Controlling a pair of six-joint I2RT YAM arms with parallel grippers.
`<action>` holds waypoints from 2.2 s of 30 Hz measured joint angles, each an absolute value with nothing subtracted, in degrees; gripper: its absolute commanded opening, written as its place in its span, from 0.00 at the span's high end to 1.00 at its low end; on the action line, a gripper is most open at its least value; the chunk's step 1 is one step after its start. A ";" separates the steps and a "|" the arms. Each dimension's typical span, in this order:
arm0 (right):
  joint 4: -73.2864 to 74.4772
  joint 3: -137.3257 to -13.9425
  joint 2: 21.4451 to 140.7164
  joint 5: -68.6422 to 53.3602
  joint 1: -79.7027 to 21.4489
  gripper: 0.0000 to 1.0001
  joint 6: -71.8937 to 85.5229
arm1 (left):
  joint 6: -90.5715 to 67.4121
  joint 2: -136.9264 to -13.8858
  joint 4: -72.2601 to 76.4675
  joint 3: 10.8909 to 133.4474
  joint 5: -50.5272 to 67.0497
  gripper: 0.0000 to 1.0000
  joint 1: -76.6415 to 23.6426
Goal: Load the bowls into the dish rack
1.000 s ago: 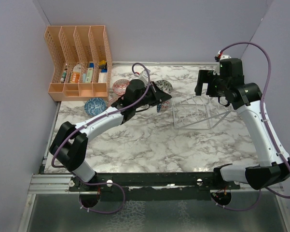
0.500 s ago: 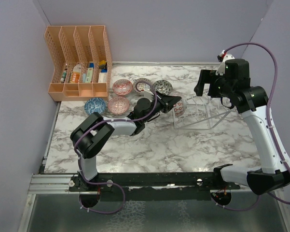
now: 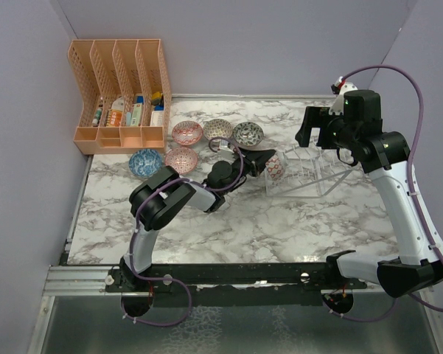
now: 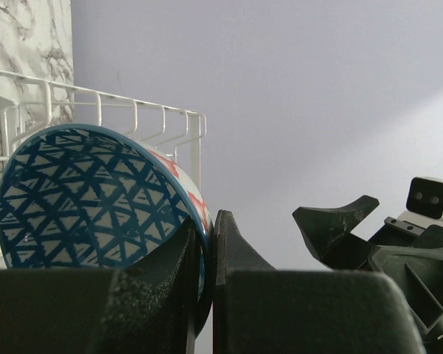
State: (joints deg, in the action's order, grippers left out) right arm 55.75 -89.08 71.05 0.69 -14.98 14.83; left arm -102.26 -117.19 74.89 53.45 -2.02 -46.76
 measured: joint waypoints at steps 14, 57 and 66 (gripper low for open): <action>55.75 -89.08 71.05 0.69 -14.98 0.00 14.81 | -106.06 -125.03 84.62 55.57 -2.87 1.00 -47.13; 55.75 -89.08 73.21 0.71 -14.98 0.00 14.74 | -112.16 -138.12 86.94 71.26 -0.62 1.00 -47.37; 55.77 -89.08 73.71 0.75 -14.98 0.00 14.72 | -113.91 -139.85 87.24 71.40 -0.58 1.00 -47.55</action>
State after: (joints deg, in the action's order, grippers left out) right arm 55.77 -89.08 73.71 0.75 -14.98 14.72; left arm -113.91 -139.85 87.24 71.40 -0.58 -47.55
